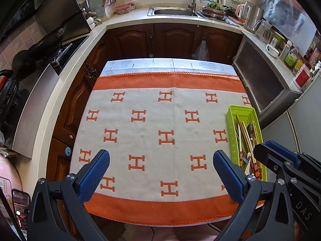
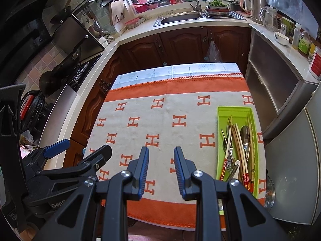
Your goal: Organize utensils
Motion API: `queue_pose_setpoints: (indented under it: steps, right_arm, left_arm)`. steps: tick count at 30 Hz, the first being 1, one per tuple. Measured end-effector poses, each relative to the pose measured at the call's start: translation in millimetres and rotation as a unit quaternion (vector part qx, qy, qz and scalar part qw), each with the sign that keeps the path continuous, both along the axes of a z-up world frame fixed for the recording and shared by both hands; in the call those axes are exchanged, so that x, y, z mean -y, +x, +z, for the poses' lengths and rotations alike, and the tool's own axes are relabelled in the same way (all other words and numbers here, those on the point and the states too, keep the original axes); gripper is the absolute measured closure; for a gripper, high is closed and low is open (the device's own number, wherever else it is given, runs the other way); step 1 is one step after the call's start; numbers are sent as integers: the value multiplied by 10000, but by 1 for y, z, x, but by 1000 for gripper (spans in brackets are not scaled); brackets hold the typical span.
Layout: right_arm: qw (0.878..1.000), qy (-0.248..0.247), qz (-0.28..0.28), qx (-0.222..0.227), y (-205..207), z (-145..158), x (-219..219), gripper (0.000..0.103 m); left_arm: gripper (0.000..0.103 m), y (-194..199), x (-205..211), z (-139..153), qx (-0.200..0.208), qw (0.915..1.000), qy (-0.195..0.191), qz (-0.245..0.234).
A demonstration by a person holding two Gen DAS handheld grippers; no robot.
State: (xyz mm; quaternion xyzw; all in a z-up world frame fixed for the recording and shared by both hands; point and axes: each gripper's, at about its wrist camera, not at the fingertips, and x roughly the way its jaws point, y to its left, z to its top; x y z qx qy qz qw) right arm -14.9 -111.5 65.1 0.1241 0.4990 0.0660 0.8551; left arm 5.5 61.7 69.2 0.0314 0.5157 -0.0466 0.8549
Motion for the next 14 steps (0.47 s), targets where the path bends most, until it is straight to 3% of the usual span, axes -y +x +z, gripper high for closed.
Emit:
queue_pose_setpoints:
  steps: [14]
  right_arm:
    - [10000, 17, 15, -80, 6, -3, -2, 77]
  left_arm:
    - [1, 4, -7, -4, -86, 10000, -10, 18]
